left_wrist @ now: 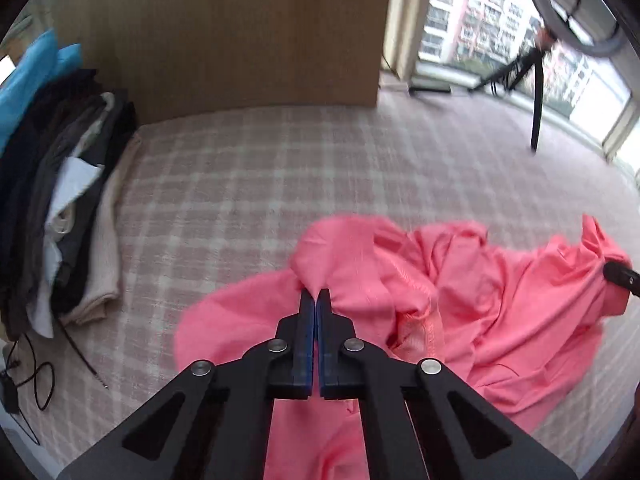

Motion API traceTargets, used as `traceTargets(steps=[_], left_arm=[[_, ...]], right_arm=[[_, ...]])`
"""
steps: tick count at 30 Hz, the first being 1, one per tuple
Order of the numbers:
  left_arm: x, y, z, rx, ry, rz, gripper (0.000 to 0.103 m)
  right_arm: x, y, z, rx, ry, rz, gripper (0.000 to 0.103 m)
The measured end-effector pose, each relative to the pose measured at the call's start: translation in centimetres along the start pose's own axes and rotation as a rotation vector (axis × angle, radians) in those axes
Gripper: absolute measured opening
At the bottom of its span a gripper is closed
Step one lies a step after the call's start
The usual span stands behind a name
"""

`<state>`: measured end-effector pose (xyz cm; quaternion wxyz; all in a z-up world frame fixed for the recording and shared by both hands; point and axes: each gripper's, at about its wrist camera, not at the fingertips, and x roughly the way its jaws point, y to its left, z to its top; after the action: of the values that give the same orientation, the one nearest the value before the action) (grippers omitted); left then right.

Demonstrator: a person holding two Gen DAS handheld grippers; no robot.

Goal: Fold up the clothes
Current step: 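Lift the T-shirt with both grippers and shake it out in the air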

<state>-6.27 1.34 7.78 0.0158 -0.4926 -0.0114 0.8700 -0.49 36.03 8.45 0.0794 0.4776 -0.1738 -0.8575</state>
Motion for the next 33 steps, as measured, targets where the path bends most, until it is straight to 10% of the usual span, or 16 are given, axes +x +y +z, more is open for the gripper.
traceTargets(steps=[7,12,21,28,33], left_arm=[[-10.1,7.2,0.0,-0.114,-0.201,0.005,0.0],[-13.9,12.4,-5.7,-0.223,-0.189,-0.103,0.001],[-7.8,12.1,-18.8,-0.235,0.168,-0.115,0.001],[-8.2,12.7,-17.9,-0.247,0.12,-0.111,0.001],[-9.8,10.0,-8.2,-0.138,-0.029,-0.164,0.001]], right_arm=[[-12.4,-2.4,1.3,0.048,-0.258,-0.046,0.003],[-18.9,-4.7,-1.7,0.116,-0.338,-0.062,0.003],[-12.2,-5.8,-11.8,0.094,0.086,-0.15,0.003],[-11.2,-3.8,-10.8,0.009,0.072,-0.154,0.003],[-13.3,-4.6,-5.3,0.026,-0.065,-0.144,0.003]])
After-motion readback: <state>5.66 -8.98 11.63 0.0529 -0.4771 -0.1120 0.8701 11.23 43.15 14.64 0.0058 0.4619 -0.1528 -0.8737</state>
